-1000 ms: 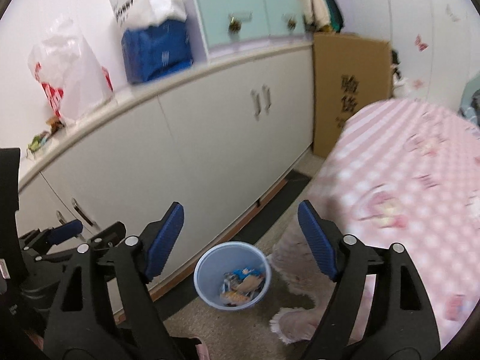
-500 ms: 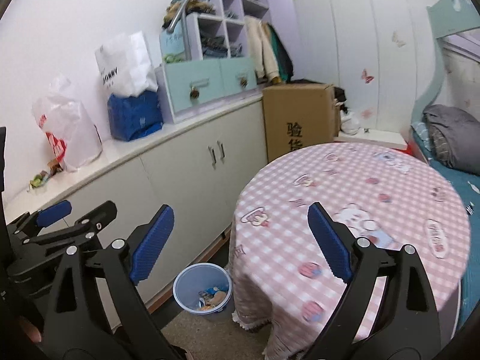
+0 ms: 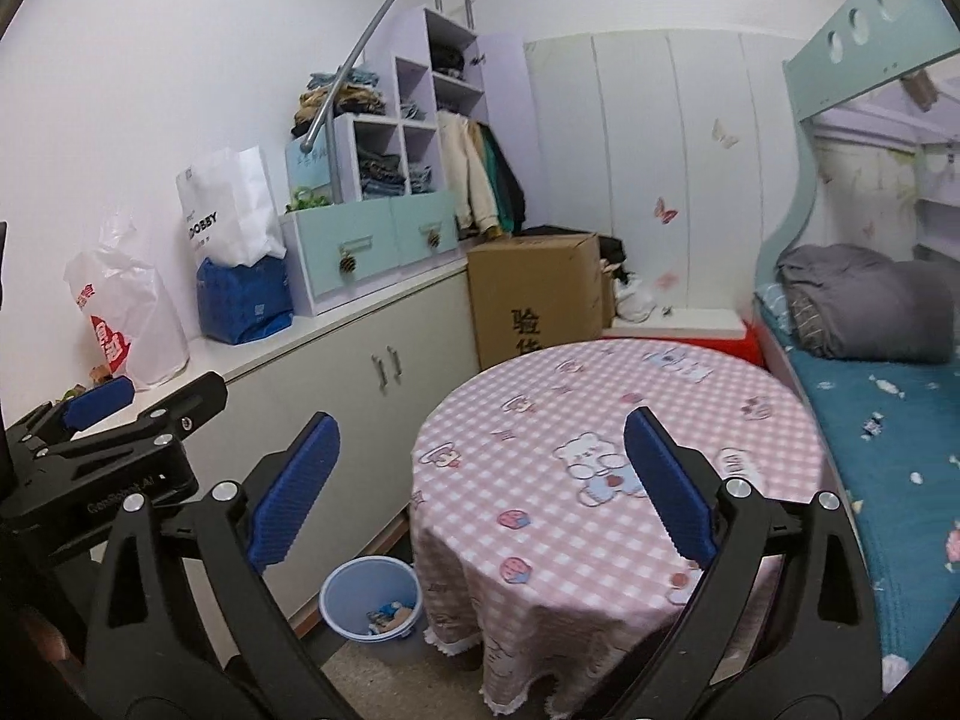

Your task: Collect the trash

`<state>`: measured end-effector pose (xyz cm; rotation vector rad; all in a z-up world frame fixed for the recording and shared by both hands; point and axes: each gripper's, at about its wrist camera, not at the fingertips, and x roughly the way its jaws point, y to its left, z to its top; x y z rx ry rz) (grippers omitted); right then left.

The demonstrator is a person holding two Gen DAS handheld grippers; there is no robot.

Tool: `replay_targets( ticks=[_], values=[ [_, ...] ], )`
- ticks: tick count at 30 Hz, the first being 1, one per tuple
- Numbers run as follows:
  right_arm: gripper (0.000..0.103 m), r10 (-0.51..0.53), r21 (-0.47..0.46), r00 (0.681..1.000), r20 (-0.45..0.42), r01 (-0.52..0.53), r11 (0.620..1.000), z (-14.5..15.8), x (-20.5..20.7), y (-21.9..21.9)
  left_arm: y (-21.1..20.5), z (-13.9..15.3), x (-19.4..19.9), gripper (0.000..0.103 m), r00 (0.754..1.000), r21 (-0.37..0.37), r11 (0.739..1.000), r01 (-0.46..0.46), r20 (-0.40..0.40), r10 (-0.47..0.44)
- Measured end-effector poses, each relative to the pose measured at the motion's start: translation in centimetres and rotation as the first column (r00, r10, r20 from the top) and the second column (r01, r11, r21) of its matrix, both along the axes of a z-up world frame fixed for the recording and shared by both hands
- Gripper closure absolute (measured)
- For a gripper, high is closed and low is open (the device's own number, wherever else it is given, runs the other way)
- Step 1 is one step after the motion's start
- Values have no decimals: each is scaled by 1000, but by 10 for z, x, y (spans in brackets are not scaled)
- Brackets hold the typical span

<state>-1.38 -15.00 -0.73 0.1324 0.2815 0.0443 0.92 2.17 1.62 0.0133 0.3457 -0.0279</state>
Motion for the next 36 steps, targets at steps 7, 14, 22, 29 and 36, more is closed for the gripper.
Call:
replay_targets(
  ticks=[7,14,22,29,36],
  values=[
    [8,-45,-26,998,49,46,999,13,-35,-5,-12,13,-33,9,997,3,999,52,53,-52],
    [8,-78,-41,992,98,82,996,22,-64,-8,-19,22,-57,7,993,-4,996,89,80,-88],
    [8,-107,-49,986,126,114,992,26,-86,-14,-30,26,-77,7,987,3,993,120,103,-119],
    [8,-125,-50,983,133,133,990,29,-94,-20,-38,30,-86,7,984,18,990,137,115,-138],
    [7,-144,-58,980,139,154,986,31,-100,-22,-40,30,-87,7,982,10,988,156,110,-156]
  ],
)
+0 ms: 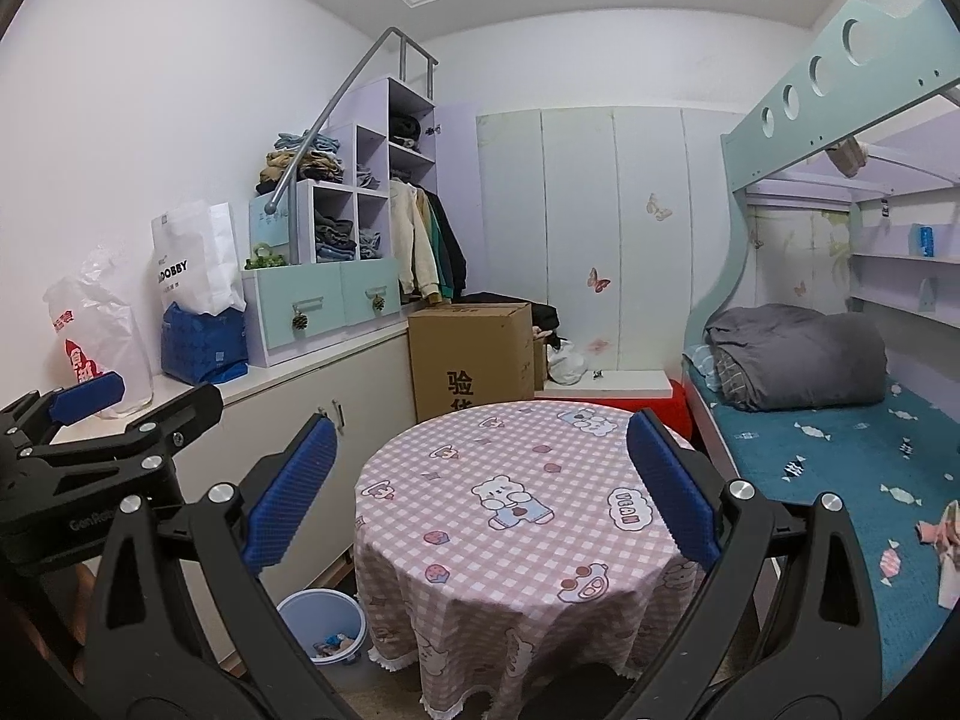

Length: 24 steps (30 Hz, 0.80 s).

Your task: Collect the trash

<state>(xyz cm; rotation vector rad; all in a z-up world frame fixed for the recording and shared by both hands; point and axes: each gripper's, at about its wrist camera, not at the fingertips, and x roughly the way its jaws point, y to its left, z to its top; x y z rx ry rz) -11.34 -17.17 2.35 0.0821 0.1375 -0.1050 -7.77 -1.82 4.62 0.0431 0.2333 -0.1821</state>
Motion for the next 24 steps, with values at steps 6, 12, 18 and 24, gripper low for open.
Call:
replay_targets(
  ticks=[6,12,18,24],
  values=[
    [7,-11,-5,1000,-12,11,1000,-3,1,-1,0,0,1,7,1000,-2,1000,6,5,-6],
    [7,-9,0,1000,-20,9,1000,-7,1,0,1,-4,1,7,1000,7,1000,3,7,-3],
    [7,-10,-1,1000,-24,10,1000,-10,2,1,1,-6,1,7,1000,9,1000,10,10,-10],
    [7,-6,-2,1000,-28,6,1000,-11,3,1,-1,-9,1,7,1000,14,1000,17,10,-17]
  ],
)
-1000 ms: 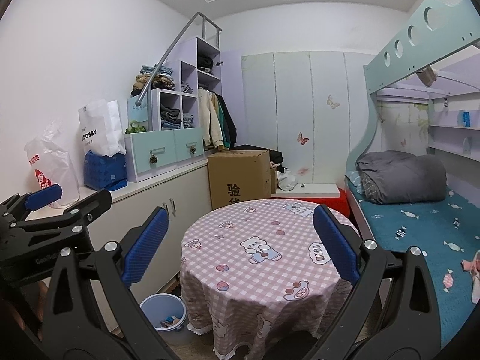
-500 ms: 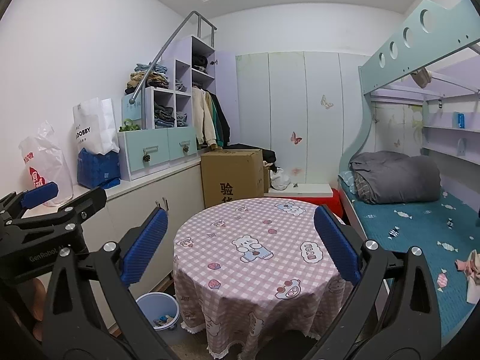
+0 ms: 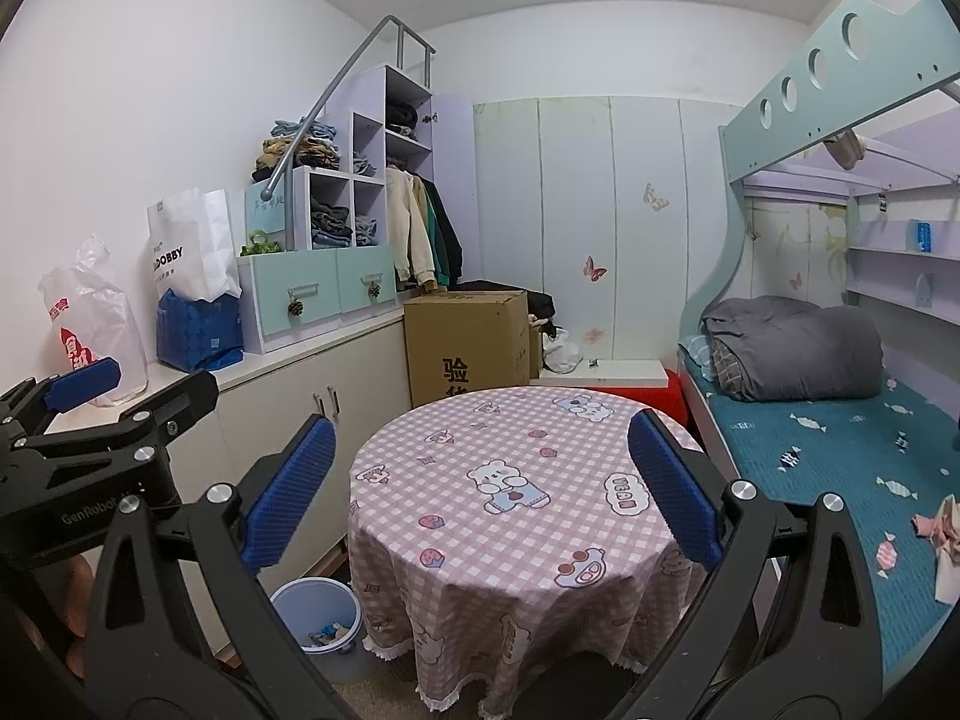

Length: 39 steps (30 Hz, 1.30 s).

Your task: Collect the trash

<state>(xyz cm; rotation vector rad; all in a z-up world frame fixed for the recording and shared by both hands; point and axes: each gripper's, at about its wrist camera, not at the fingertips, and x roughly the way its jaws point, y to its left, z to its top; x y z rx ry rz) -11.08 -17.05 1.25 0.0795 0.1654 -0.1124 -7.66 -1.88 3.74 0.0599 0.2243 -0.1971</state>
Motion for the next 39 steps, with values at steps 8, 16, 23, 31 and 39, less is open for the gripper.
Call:
replay_targets(
  ticks=[8,16,23,31,39],
  values=[
    [7,-3,3,1000,-5,3,1000,-6,-1,0,0,-2,0,7,1000,2,1000,1,-4,-1],
    [7,-6,3,1000,-6,6,1000,-7,-2,-2,0,-5,-2,7,1000,2,1000,4,-6,-4],
    [7,-5,4,1000,-6,5,1000,-8,-3,-2,0,-7,-3,7,1000,3,1000,9,-5,-9],
    [7,-6,2,1000,-6,6,1000,-8,-4,-2,-1,-6,-4,7,1000,3,1000,12,-6,-12],
    [7,-3,3,1000,-9,3,1000,-8,-3,-3,-2,-6,-4,7,1000,8,1000,21,-6,-21]
  ],
)
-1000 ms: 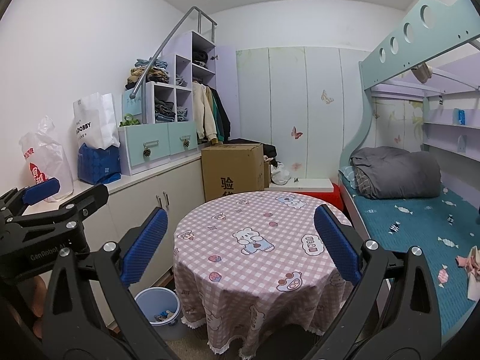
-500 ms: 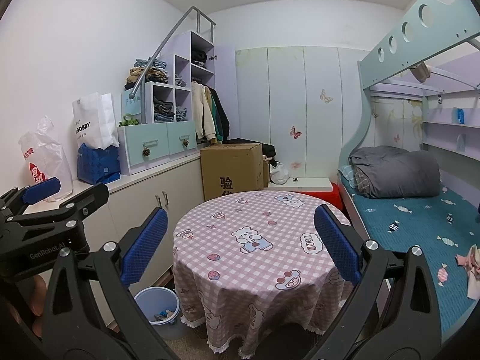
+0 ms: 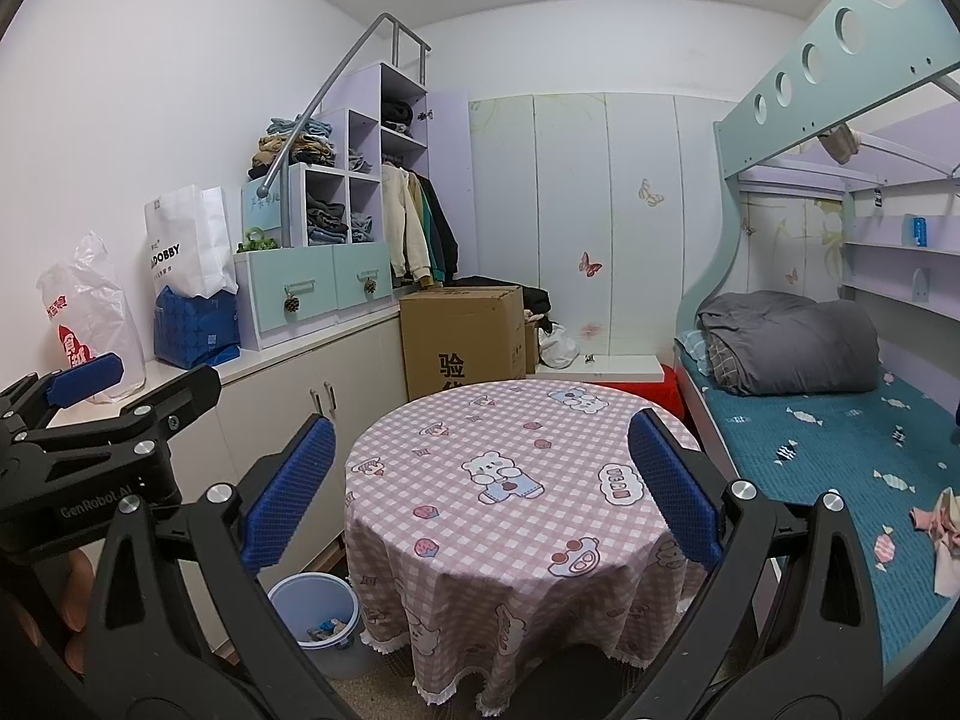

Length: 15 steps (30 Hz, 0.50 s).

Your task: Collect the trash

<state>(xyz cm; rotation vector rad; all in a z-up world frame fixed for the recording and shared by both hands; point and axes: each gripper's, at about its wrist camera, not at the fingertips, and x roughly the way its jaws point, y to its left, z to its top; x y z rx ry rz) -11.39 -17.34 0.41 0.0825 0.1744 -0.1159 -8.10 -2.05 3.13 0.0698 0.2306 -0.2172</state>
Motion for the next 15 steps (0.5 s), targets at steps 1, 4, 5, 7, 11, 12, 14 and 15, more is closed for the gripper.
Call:
replay_targets(
  ticks=[1,4,5,7,11,12,14,15],
  values=[
    [7,-1,0,1000,-1,1,1000,0,0,1,0,0,0,7,1000,0,1000,0,0,0],
    [7,-4,1,1000,-1,4,1000,-1,-2,2,0,0,0,7,1000,0,1000,0,1,0],
    [7,-4,1,1000,-2,4,1000,0,-2,2,0,0,0,7,1000,-1,1000,1,0,-1],
    [7,-3,1,1000,-2,3,1000,-1,-2,2,0,0,0,7,1000,-2,1000,2,0,-2],
    [7,-2,3,1000,-3,2,1000,-1,-2,2,0,0,0,7,1000,-1,1000,2,0,-2],
    [7,-4,4,1000,-3,4,1000,-1,-2,2,0,-1,1,7,1000,-1,1000,3,-2,-3],
    [7,-5,6,1000,-5,5,1000,-1,-3,3,-1,-1,0,7,1000,-2,1000,3,-4,-3],
    [7,-6,6,1000,-6,6,1000,-2,-4,2,-1,-1,0,7,1000,-2,1000,3,-3,-3]
  ],
)
